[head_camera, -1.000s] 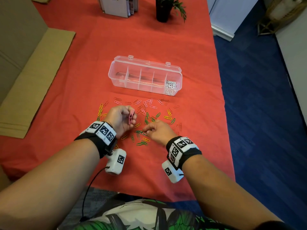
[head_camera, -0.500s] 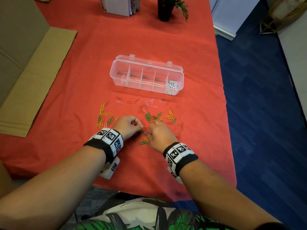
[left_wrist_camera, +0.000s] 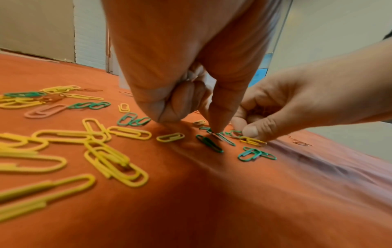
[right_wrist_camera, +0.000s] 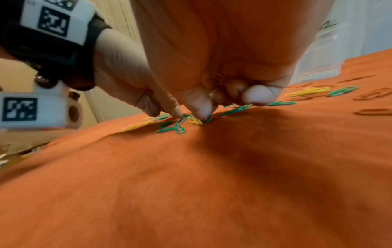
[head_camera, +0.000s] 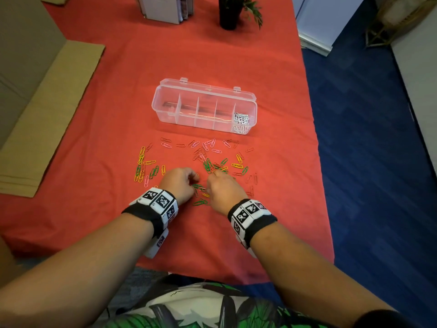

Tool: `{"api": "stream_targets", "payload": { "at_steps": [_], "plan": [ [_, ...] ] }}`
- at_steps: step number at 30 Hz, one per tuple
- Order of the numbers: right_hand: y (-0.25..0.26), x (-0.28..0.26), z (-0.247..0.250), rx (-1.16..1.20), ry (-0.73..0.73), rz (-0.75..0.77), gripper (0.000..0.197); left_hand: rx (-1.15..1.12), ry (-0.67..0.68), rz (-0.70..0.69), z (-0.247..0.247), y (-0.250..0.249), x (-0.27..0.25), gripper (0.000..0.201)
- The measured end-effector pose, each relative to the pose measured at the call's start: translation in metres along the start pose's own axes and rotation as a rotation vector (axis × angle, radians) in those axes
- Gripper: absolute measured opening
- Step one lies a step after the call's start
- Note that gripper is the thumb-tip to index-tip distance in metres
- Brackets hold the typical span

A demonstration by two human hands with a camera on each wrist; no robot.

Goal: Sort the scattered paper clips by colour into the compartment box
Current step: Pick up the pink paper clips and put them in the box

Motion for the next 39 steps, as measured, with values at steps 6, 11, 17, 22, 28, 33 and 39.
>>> {"api": "stream_targets", "payload": {
  "at_steps": [6, 11, 17, 22, 28, 33, 39],
  "plan": [
    [-0.030, -0.003, 0.020, 0.306, -0.008, -0.196, 0.008, 0.033, 0.038, -0.051, -0.006, -0.005, -0.003, 0.025],
    [-0.050, -0.009, 0.033, 0.434, -0.023, -0.343, 0.021, 0.145, 0.042, -0.177, -0.018, -0.016, 0.002, 0.036],
    [-0.067, -0.006, 0.036, 0.515, -0.081, -0.476, 0.015, 0.327, 0.064, -0.230, -0.024, -0.021, 0.007, 0.015],
    [-0.065, -0.009, 0.046, 1.007, -0.053, -0.546, 0.033, -0.181, 0.111, 0.001, -0.013, -0.017, 0.011, 0.017],
    [-0.055, 0.002, 0.066, 1.647, -0.096, -0.452, 0.017, -1.306, 0.334, 0.320, 0.012, -0.023, 0.006, 0.015],
    [-0.062, 0.012, 0.086, 1.447, -0.163, -0.450, 0.032, -1.289, 0.255, 0.281, 0.045, -0.053, 0.041, 0.021],
    [-0.086, 0.011, 0.108, 1.256, -0.403, -0.485, 0.035, -1.294, 0.222, 0.153, 0.077, -0.113, 0.083, 0.014]
  ]
}}
Point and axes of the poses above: each hand's wrist, its own x-axis towards the middle knuckle, its own z-axis out of the back of the hand, y = z × x, the point moved 5 cm from there along x, towards the middle knuckle, and after that the axes turned 3 degrees about y, right-handed, at the moved point
